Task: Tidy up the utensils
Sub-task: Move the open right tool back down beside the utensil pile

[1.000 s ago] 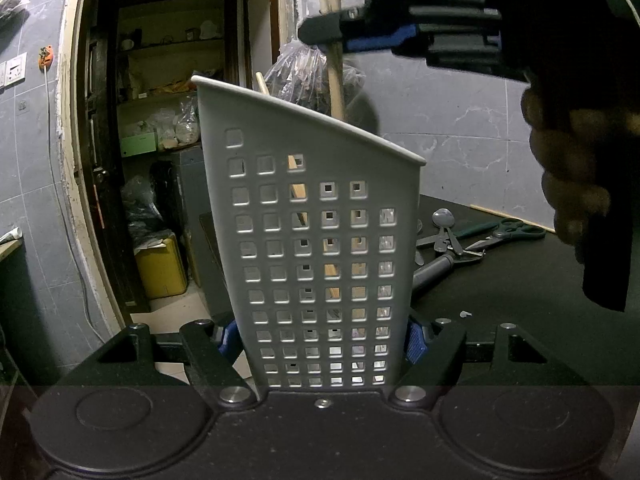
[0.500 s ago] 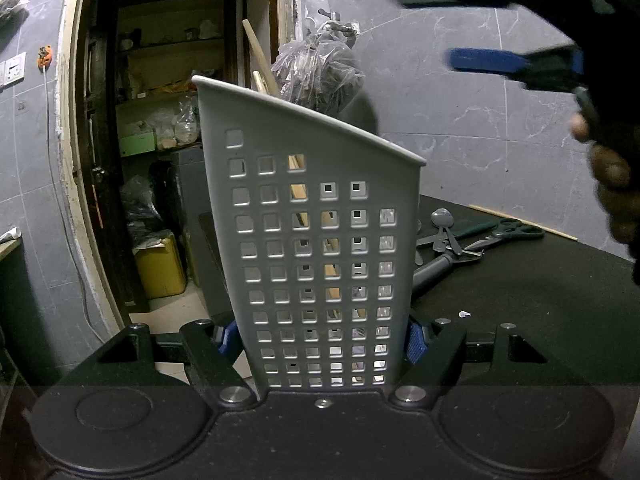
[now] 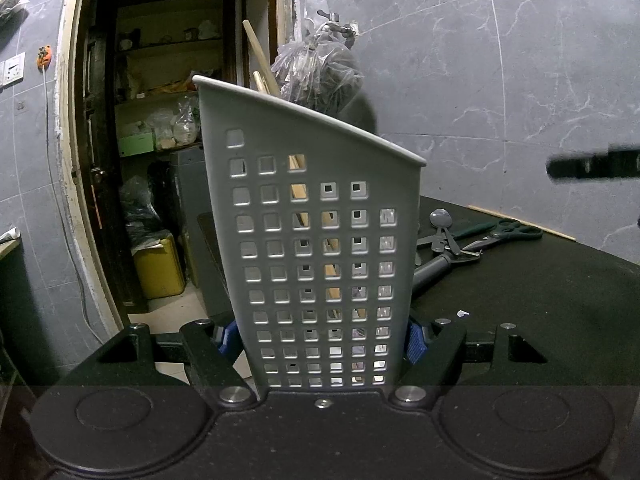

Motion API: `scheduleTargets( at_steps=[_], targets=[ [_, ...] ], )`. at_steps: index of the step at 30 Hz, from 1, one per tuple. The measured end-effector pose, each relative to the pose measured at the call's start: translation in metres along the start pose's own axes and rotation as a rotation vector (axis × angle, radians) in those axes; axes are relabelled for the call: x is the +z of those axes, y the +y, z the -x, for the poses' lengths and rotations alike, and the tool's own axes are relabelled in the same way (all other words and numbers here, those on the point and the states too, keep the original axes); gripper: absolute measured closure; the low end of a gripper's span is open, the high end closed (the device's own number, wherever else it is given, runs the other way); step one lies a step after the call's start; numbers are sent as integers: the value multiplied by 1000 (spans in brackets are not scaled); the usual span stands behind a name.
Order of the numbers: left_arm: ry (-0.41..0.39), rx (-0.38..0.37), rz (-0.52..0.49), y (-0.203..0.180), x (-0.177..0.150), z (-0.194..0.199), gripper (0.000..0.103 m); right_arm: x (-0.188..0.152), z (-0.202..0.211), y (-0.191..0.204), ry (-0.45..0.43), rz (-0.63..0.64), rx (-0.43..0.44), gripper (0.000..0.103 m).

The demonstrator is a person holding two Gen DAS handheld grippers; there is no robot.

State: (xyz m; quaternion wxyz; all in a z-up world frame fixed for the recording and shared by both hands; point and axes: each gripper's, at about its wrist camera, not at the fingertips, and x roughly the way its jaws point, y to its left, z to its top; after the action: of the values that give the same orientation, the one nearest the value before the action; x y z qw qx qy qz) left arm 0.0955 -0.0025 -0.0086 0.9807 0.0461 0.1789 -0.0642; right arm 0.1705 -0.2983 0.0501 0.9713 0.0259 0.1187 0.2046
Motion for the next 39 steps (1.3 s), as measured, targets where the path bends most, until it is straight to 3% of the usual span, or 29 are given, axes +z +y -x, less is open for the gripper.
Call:
scheduleTargets(
  at_steps=[6, 9, 17, 27, 31, 35, 39],
  targets=[
    [0, -1, 0, 0, 0, 0, 27, -18, -10, -38, 161, -5, -173, 0],
    [0, 0, 0, 0, 0, 0, 27, -27, -14, -60, 215, -94, -259, 0],
    [1, 0, 0, 0, 0, 1, 27, -50, -25, -116, 223, -468, -381, 0],
    [0, 0, 0, 0, 0, 1, 27, -57, -70, -148, 189, -629, -561, 0],
    [1, -1, 0, 0, 0, 1, 27, -59, -86, -155, 149, -674, -573, 0],
    [1, -6, 0, 1, 0, 2, 27, -58, -102, -153, 142, -636, -576, 0],
    [2, -7, -1, 0, 2, 2, 27, -57, -113, -155, 140, -635, -533, 0]
  ],
)
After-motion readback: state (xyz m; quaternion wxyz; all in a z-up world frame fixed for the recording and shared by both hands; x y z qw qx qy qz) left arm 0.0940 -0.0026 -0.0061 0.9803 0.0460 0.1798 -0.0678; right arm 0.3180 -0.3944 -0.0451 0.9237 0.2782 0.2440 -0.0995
